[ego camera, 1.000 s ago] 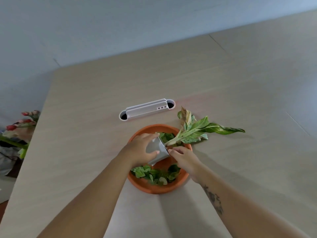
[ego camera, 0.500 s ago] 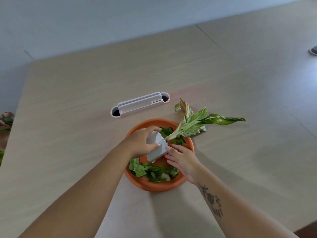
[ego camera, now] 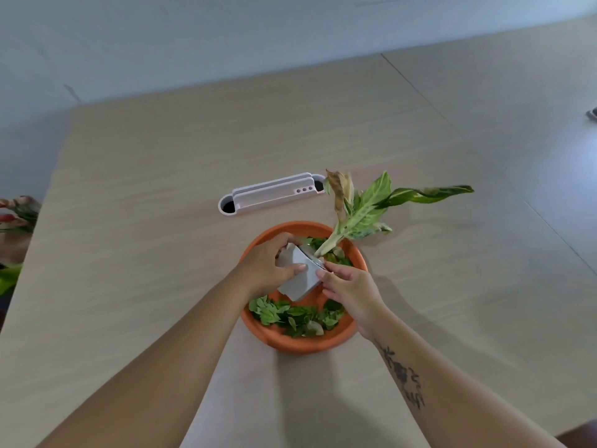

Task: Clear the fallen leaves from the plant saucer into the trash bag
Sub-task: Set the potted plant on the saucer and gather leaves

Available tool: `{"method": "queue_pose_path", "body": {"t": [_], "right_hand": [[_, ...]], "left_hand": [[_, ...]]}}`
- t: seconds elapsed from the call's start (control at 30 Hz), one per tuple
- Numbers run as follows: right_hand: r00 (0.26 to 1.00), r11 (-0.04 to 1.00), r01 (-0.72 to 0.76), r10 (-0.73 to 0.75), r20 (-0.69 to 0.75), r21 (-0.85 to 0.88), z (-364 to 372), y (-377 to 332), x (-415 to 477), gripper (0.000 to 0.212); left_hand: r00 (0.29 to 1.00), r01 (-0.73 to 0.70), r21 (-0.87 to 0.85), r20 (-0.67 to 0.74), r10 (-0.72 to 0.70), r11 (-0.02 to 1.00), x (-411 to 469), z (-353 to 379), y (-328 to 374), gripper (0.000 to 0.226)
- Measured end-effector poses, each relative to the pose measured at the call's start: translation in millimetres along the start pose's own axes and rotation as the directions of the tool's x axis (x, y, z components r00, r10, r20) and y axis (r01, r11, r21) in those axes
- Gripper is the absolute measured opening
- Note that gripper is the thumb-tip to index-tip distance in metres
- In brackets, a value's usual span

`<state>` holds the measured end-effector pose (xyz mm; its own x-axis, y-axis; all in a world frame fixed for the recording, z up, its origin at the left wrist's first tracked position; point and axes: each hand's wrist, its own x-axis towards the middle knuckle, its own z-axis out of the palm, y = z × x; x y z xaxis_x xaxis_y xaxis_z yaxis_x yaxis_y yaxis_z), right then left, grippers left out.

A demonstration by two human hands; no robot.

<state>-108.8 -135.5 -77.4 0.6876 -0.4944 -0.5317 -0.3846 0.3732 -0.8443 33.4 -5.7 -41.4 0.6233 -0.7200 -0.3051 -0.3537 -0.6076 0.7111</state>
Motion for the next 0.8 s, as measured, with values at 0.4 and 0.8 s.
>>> {"method": "queue_pose_path", "body": {"t": [0.4, 0.8], "right_hand": [[0.971, 0.888, 0.235, -0.236, 0.045, -0.395, -3.2, -15.5, 4.4, 0.049], [0.92, 0.76, 0.387, -0.36, 0.158, -0.522, -14.2, -2.7, 14.8, 0.051]], "left_hand": [[0.971, 0.043, -0.168, -0.225, -0.081, 0.985, -30.3, 21.7, -9.2, 0.034], [0.931, 0.044, -0.24, -0.343, -0.127, 0.97, -43.2, 52.7, -18.6, 0.037]]}}
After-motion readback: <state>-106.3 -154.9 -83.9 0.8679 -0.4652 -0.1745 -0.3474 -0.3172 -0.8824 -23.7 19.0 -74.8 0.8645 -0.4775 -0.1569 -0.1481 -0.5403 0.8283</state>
